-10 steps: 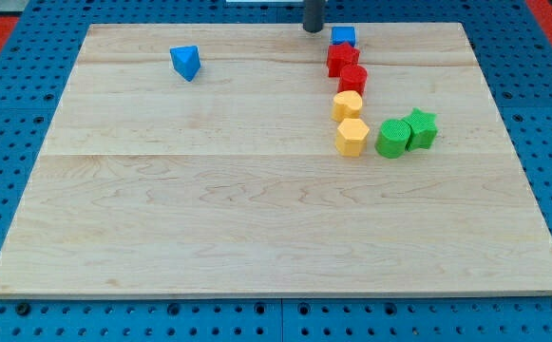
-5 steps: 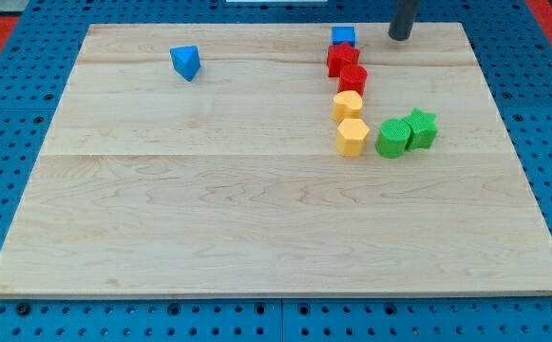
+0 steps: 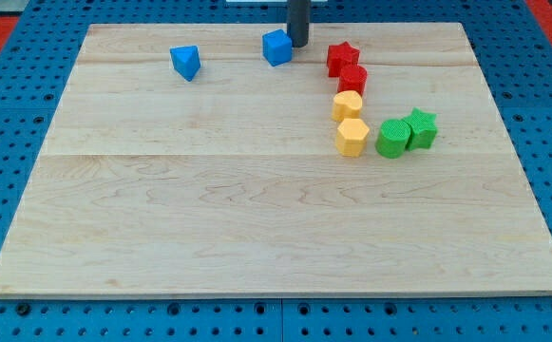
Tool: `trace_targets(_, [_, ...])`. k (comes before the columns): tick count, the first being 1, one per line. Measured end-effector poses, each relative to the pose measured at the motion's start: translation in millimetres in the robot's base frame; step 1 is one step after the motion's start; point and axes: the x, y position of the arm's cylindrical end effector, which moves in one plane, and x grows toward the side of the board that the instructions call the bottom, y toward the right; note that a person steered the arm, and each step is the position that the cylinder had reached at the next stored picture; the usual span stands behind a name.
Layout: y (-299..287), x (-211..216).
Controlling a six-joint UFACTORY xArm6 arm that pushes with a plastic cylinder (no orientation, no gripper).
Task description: Push the blue cube closer to the blue triangle
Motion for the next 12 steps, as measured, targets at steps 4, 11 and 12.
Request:
trace_targets(4, [-42, 25])
trace_targets(11, [-105, 8])
trace_targets(12, [-104, 24])
